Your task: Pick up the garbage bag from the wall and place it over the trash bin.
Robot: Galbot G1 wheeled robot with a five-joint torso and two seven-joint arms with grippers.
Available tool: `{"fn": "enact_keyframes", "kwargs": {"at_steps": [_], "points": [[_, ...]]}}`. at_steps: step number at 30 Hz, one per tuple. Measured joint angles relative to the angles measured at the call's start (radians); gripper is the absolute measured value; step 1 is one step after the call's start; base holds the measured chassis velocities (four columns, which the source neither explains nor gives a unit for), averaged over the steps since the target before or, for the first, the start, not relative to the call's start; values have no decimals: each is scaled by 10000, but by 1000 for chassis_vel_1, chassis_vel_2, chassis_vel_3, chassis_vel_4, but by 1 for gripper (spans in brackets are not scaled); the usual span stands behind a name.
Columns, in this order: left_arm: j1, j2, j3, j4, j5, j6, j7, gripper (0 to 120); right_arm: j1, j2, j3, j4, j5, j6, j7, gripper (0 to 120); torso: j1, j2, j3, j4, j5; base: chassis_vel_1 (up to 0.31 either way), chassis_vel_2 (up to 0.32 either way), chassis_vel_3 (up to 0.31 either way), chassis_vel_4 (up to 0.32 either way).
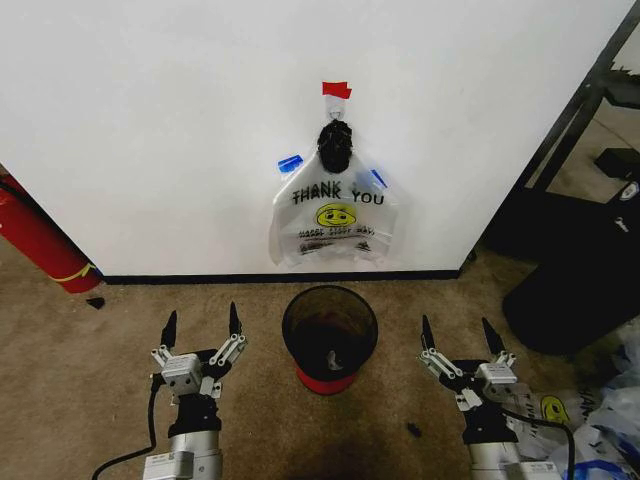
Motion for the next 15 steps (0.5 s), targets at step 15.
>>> {"fn": "enact_keyframes", "kwargs": {"at_steps": [15], "points": [[-233,-117,67,456,-137,48,28,100,1372,-950,143,-693,1179,-884,-200,100,0,0,0,0,1,0,0,0,0]]}}
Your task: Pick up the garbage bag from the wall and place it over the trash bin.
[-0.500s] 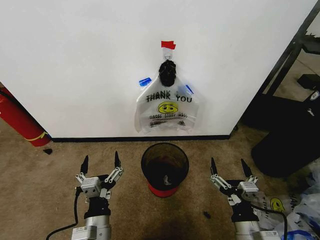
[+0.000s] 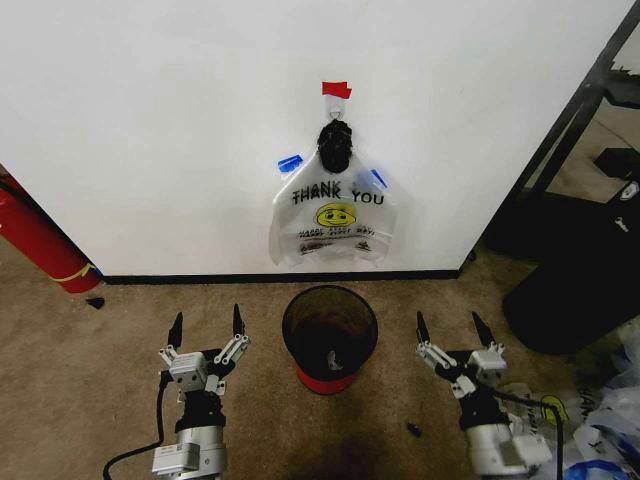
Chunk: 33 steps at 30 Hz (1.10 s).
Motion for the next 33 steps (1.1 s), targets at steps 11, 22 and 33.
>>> {"fn": "enact_keyframes", "kwargs": {"at_steps": [11,22,33], "points": [[367,-205,-25,-204,425,-145,6,100,5201,-1175,-2228,-2612,4537,-1049,-760,100,1,-1,1,3,0,0,0,0,0],[691,-651,-124,-285,736,-325,6,100,8445,-475,-3590,-4775,5927,-1458,-1071,100,1,-1,2,2,-2,0,0,0,0],[760,-708,-194,-262,760,-334,6,100,10436,164,-3871,-6072,5766,-1580,-1164,100,1,-1,1,1,-3,0,0,0,0]]}}
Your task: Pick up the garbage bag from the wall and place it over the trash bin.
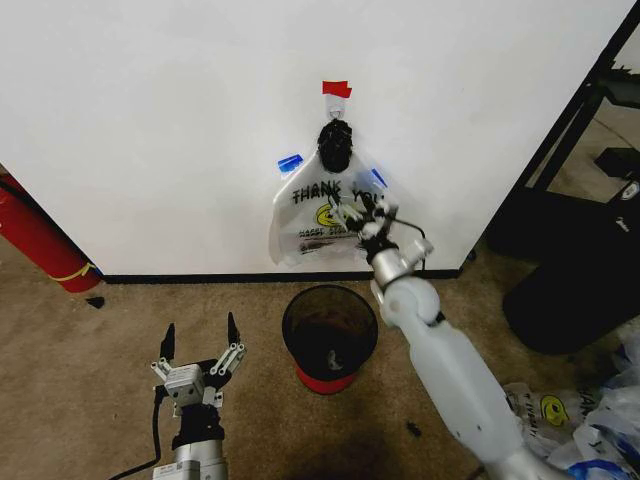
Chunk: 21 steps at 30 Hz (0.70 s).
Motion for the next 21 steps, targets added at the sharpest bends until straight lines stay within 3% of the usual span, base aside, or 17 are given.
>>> {"fn": "enact_keyframes", "kwargs": {"at_steps": [5,10,21], "points": [[17,5,-19,8,-12,-32,0,100,443,88,-70,-253,139,-30,-52,98,0,0,-1,-1,0,0,0,0,0],[-34,33,0,70,-32,-39,-2,100,600,178,-165,-467,144,-51,-44,88,0,0,-1,0,0,0,0,0,0],[-34,83,18,84,-90,-70,-5,100,975,228,-393,-905,107,-148,168,46,-1,1,-1,-1,0,0,0,0,0]]}}
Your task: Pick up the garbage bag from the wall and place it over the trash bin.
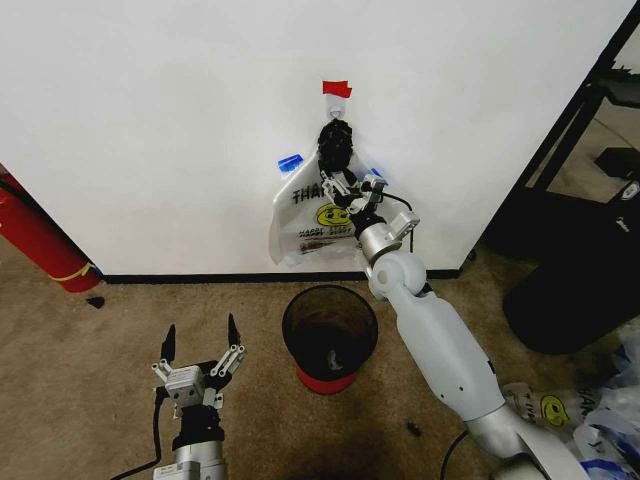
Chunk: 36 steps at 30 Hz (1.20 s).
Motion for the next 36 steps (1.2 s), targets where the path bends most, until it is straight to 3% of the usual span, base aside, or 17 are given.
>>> {"fn": "enact_keyframes", "kwargs": {"at_steps": [2,13,21,36], "points": [[0,6,0,-1,-3,0,0,100,22,9,0,-13,20,-26,41,43,0,0,0,1,0,0,0,0,0],[-25,30,9,-1,-42,-1,-2,100,117,-10,11,-83,14,-168,220,1,0,0,0,1,0,0,0,0,0],[-24,32,12,10,-57,-1,-6,100,-522,-355,124,738,-268,-367,301,0,0,0,-1,1,1,0,0,0,0],[-128,159,67,152,-187,51,-6,100,-503,-70,233,688,-249,-533,723,54,0,0,-1,1,1,0,0,0,0]]}}
